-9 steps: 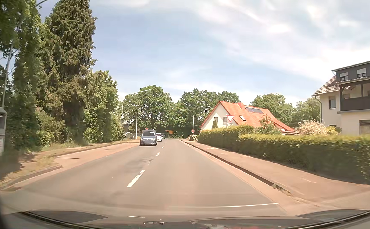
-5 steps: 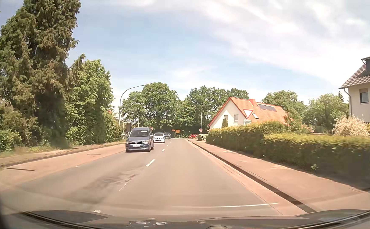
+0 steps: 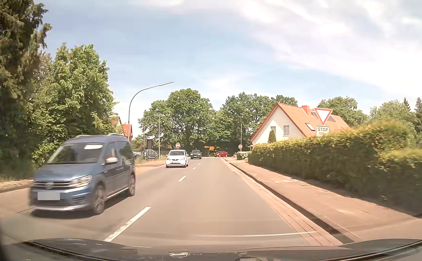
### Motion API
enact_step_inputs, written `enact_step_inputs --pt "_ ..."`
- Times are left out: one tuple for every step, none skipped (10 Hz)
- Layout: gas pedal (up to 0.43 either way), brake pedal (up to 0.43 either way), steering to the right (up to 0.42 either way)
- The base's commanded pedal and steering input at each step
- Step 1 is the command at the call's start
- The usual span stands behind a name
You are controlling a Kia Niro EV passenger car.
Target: Follow the waypoints while adhering to traffic rules and regulations
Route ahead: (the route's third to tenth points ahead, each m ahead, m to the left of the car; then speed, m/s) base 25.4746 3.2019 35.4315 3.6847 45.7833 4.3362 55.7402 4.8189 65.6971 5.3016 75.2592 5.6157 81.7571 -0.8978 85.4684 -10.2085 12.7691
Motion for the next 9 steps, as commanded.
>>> enact_step_inputs --pt "0.0 0.0 -0.017" --pt "0.0 0.0 -0.015" --pt "0.0 0.0 -0.011" --pt "0.0 0.0 -0.01" --pt "0.0 0.0 -0.01" --pt "0.0 0.0 -0.01" --pt "0.0 0.0 -0.01" --pt "0.0 0.0 -0.01" --pt "0.0 0.0 -0.011"
